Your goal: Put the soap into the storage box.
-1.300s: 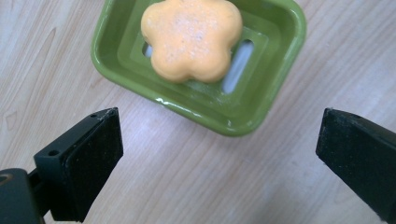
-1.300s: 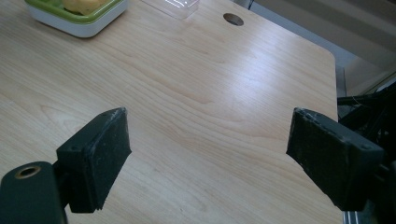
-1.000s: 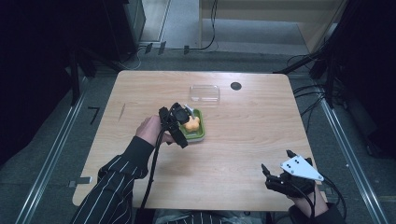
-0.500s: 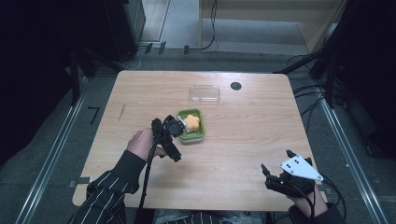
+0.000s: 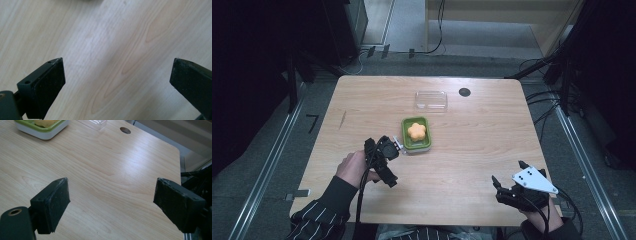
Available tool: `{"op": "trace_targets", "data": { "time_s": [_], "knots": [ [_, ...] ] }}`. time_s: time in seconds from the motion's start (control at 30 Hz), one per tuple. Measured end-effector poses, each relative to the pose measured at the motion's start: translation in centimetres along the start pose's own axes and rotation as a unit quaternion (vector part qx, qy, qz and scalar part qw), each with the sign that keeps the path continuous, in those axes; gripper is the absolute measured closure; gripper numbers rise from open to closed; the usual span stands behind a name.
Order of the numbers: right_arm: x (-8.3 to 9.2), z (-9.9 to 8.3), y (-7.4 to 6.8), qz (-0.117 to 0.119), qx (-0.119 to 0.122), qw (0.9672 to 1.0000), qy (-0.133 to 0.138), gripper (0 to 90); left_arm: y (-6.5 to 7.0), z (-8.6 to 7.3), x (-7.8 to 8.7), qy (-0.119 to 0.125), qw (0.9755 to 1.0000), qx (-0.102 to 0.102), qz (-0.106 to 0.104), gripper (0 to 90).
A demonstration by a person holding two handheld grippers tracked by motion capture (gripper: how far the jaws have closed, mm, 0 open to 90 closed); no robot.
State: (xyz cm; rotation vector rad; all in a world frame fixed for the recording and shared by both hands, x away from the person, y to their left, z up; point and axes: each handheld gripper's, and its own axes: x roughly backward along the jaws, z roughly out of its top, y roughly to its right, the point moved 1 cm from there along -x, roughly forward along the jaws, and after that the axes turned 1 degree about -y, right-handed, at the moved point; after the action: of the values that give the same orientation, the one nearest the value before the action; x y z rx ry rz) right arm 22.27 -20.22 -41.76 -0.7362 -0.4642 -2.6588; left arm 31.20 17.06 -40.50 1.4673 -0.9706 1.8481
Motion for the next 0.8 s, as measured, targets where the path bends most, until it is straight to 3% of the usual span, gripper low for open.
{"op": "trace_targets", "data": {
  "time_s": [0.53, 0.8],
  "knots": [
    [0.0, 0.0, -0.1, 0.000, 0.000, 1.0000, -0.001, 13.7, 1.7, -4.5, -1.4, -0.028, 0.9992, 0.026, -0.014, 0.0],
    [0.0, 0.0, -0.1, 0.000, 0.001, 1.0000, 0.000, 13.7, 2.2, -6.5, -2.6, -0.023, 0.9980, 0.051, -0.030, 0.0]
  ]
}}
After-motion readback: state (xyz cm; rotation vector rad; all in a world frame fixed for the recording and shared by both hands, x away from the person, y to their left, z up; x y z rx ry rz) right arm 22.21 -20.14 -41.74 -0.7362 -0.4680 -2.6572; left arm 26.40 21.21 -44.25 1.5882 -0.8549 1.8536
